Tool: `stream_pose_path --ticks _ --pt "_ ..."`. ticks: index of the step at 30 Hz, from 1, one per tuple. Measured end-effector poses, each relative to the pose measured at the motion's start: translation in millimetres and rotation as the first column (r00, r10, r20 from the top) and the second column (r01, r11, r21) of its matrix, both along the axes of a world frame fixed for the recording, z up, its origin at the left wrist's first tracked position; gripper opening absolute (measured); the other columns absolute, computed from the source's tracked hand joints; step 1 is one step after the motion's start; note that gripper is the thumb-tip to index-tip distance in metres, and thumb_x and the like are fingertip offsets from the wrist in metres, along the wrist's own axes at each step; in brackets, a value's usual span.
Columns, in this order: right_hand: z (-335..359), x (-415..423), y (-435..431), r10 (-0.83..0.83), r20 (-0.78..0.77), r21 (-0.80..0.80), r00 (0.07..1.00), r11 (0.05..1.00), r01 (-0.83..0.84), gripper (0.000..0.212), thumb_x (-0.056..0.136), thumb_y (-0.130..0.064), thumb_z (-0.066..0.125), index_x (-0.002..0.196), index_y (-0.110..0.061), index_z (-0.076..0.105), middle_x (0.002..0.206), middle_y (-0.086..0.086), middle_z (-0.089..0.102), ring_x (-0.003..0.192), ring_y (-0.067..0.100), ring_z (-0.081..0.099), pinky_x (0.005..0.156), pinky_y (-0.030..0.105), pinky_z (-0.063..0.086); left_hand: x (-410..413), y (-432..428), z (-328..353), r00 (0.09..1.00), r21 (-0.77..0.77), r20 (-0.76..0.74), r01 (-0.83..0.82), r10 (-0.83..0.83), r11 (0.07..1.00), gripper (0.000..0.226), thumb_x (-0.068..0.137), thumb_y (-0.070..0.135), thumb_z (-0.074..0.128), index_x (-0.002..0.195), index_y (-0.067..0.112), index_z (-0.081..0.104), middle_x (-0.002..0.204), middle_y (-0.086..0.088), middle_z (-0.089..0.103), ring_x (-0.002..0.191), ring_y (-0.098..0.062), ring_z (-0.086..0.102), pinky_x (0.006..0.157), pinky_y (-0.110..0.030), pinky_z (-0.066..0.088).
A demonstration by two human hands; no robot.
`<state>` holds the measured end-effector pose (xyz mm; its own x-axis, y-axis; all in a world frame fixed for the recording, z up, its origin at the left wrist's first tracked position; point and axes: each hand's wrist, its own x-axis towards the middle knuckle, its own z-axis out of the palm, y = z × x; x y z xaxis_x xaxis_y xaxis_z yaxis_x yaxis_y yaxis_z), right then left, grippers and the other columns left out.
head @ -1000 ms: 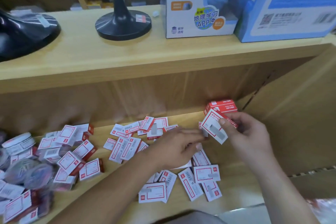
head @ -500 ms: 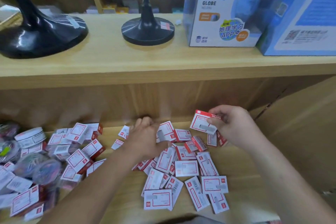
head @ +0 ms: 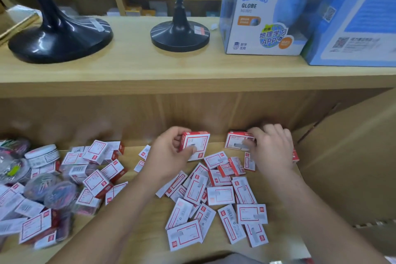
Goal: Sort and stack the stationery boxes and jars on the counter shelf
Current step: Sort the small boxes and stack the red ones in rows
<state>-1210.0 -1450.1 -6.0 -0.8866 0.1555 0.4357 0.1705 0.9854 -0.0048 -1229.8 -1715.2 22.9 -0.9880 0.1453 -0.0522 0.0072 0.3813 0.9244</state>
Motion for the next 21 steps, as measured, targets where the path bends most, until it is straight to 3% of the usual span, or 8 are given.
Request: stream_pose_path --ticks 4,7,10,11,14,17,21 --pt "6 -2 -2 -0.039 0.013 0.026 0.999 0.999 0.039 0.029 0.071 -0.036 0.088 0.090 -0.017 0.076 0.078 0.007 0.066 0.080 0.032 0.059 0.077 0.040 0.041 4 7 11 0.999 0.107 0.037 -0.005 0.001 0.994 0.033 0.080 0.006 0.086 0.104 0.021 0.070 0.088 0.005 0.078 0.081 -0.009 0.074 0.072 -0.023 0.060" --pt "13 -1 -3 -0.100 0.050 0.010 0.994 0.995 0.099 0.032 0.072 -0.046 0.085 0.088 -0.020 0.075 0.080 0.004 0.068 0.084 0.029 0.060 0.078 0.038 0.041 7 13 13 1.000 0.125 0.027 0.005 -0.009 0.992 0.025 0.081 0.005 0.084 0.099 0.019 0.072 0.085 0.006 0.077 0.076 -0.006 0.072 0.068 -0.018 0.057" --pt "22 7 -4 -0.009 0.045 -0.203 0.999 0.979 0.018 0.026 0.076 -0.045 0.083 0.090 -0.025 0.073 0.086 -0.005 0.065 0.088 0.021 0.059 0.077 0.036 0.043 11 16 15 1.000 0.145 0.000 0.018 -0.018 0.989 0.022 0.082 0.006 0.084 0.096 0.021 0.076 0.086 0.007 0.077 0.076 -0.007 0.068 0.070 -0.019 0.056" --pt "28 13 -7 0.080 0.044 -0.369 0.996 0.928 -0.058 0.023 0.078 -0.039 0.082 0.094 -0.026 0.073 0.089 -0.008 0.064 0.086 0.017 0.059 0.074 0.034 0.047 12 17 15 1.000 0.164 0.008 0.028 -0.029 0.986 0.022 0.082 0.007 0.084 0.097 0.022 0.077 0.088 0.006 0.077 0.079 -0.010 0.068 0.073 -0.021 0.057" --pt "45 32 -19 0.347 0.105 -0.801 0.932 0.585 -0.128 0.040 0.085 -0.020 0.077 0.122 -0.032 0.067 0.107 -0.015 0.066 0.088 0.005 0.064 0.075 0.026 0.057 18 24 19 0.995 0.271 0.035 0.085 -0.098 0.959 0.026 0.082 0.006 0.084 0.105 0.017 0.076 0.097 0.000 0.078 0.091 -0.017 0.073 0.080 -0.028 0.061" --pt "53 47 -21 0.458 0.105 -0.898 0.883 0.424 -0.114 0.042 0.091 -0.010 0.069 0.123 -0.037 0.066 0.112 -0.019 0.071 0.102 0.003 0.066 0.083 0.027 0.058 22 34 19 0.990 0.321 0.038 0.119 -0.138 0.940 0.028 0.083 0.007 0.083 0.108 0.016 0.074 0.100 -0.002 0.078 0.093 -0.020 0.074 0.080 -0.031 0.062" --pt "49 54 -12 0.470 0.097 -0.922 0.877 0.374 -0.098 0.026 0.090 -0.020 0.074 0.114 -0.031 0.071 0.107 -0.016 0.074 0.102 0.005 0.068 0.087 0.034 0.059 24 43 13 0.985 0.342 0.067 0.129 -0.161 0.931 0.024 0.087 0.003 0.078 0.108 0.013 0.071 0.100 -0.001 0.078 0.092 -0.020 0.075 0.077 -0.030 0.062"
